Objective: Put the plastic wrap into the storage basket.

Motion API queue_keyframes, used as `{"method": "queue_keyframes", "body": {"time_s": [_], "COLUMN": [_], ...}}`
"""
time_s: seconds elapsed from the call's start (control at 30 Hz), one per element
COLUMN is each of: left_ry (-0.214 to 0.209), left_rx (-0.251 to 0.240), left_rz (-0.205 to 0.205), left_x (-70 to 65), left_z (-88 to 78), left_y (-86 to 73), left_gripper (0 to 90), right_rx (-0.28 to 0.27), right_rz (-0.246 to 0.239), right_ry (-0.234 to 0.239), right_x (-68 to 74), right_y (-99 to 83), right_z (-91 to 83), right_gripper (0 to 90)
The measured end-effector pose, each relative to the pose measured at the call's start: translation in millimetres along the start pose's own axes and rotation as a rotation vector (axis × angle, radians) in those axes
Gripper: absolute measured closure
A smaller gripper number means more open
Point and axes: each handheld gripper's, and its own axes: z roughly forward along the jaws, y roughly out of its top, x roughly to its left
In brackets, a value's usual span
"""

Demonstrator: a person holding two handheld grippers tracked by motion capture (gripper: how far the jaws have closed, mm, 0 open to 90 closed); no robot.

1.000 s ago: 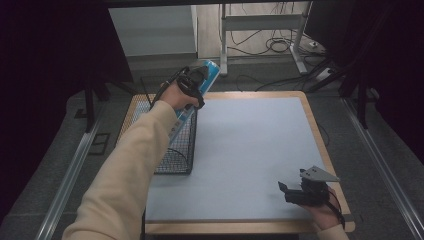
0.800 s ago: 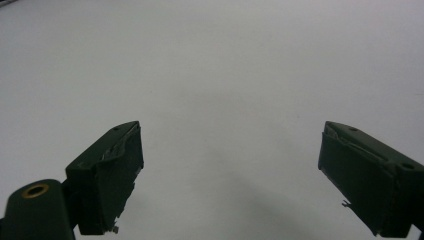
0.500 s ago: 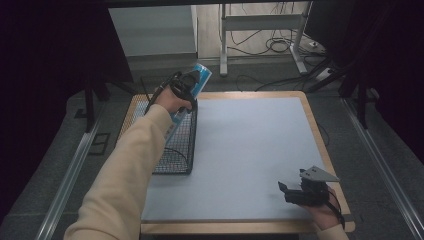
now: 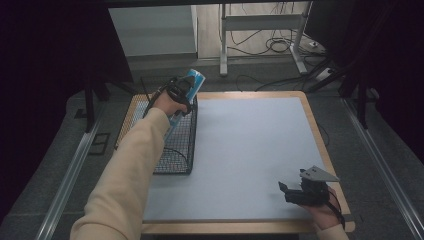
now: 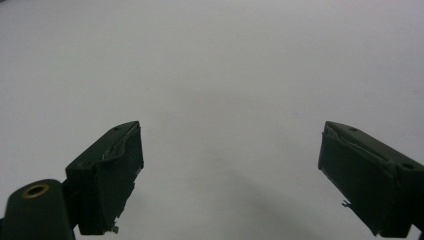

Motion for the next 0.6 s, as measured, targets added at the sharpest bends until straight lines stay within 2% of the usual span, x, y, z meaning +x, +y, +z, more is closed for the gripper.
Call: {"method": "queue_keyframes", "body": {"time_s": [0.3, 0.4, 0.6], "left_ry": [0.015, 0.012, 0.029], "left_rx": [-0.009, -0.011, -0.018], "left_rz": [-0.013, -0.003, -0.013], "left_x": [0.1, 0.1, 2.3], "left_z": [14.9, 19.7, 23.6], "left_y": [5.7, 6.5, 6.6], "left_gripper": [31.3, 31.2, 31.0], "right_rx": [0.000, 0.001, 0.006], "right_rz": [0.000, -0.002, -0.004], "right_ry": [-0.004, -0.005, -0.003], "right_x": [-1.2, -1.1, 0.1], "right_y": [-0.6, -0.7, -0.6], "right_z": [-0.3, -0.2, 0.4], "right_gripper": [11.2, 11.2, 11.2]}}
